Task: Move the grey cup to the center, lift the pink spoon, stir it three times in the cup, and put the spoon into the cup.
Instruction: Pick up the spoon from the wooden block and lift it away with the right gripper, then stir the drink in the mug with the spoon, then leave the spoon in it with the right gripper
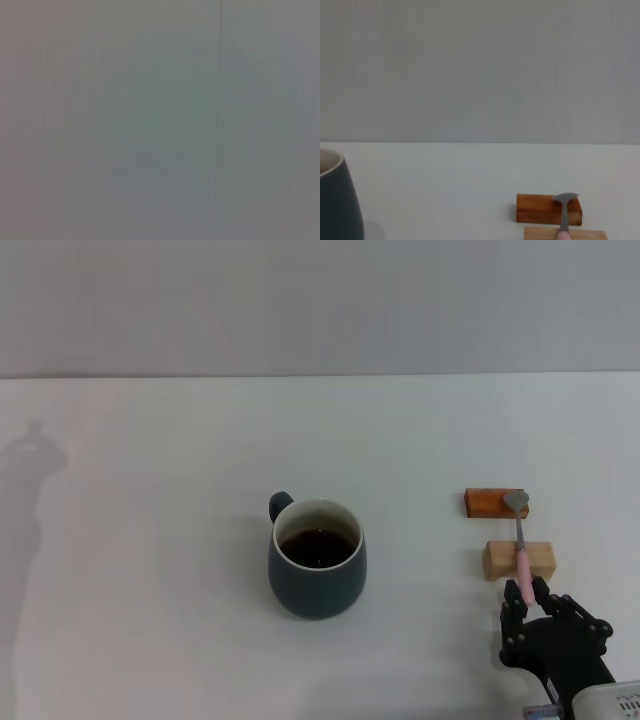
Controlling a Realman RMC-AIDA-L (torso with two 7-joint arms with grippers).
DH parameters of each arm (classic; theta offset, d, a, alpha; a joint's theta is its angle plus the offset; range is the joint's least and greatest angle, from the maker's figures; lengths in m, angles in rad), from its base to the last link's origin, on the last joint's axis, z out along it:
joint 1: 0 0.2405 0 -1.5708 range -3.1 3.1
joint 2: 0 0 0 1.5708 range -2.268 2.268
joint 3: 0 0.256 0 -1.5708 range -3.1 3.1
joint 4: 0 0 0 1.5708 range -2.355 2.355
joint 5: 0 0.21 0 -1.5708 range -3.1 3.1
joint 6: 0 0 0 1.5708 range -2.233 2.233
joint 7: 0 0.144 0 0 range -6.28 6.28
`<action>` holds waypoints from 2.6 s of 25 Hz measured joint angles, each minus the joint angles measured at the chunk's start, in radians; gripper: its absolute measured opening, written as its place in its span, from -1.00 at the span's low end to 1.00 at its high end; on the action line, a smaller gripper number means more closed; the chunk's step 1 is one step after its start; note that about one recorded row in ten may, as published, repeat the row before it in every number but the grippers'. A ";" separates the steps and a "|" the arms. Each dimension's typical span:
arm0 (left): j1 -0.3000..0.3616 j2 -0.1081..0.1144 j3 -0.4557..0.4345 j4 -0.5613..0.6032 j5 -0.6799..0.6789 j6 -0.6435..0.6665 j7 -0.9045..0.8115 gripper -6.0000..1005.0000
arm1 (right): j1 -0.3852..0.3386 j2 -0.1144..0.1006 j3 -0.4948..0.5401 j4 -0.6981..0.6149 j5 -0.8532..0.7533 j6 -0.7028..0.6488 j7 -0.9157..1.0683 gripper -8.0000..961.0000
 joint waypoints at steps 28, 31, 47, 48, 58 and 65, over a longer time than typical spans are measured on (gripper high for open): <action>-0.005 -0.001 -0.014 -0.001 0.000 -0.001 0.000 -0.99 | 0.006 0.001 0.004 -0.006 -0.007 -0.007 -0.002 -0.73; -0.010 0.000 -0.014 -0.008 0.000 -0.002 0.000 -0.99 | 0.010 0.000 0.005 -0.006 -0.005 -0.004 -0.003 -0.73; -0.041 0.000 -0.026 -0.051 0.000 0.000 -0.001 -0.99 | -0.001 -0.025 0.024 0.081 -0.004 -0.013 -0.121 -0.73; -0.042 0.000 -0.027 -0.051 0.000 0.000 -0.001 -0.99 | -0.007 -0.039 0.030 0.117 -0.003 -0.012 -0.139 -0.73; -0.054 0.000 -0.048 -0.067 0.000 0.000 -0.001 -0.99 | -0.062 -0.170 0.115 0.471 0.091 0.129 -0.367 -0.73; -0.066 0.001 -0.056 -0.088 0.000 0.000 -0.001 -0.99 | -0.106 -0.180 0.276 0.632 0.108 0.396 -0.504 -0.74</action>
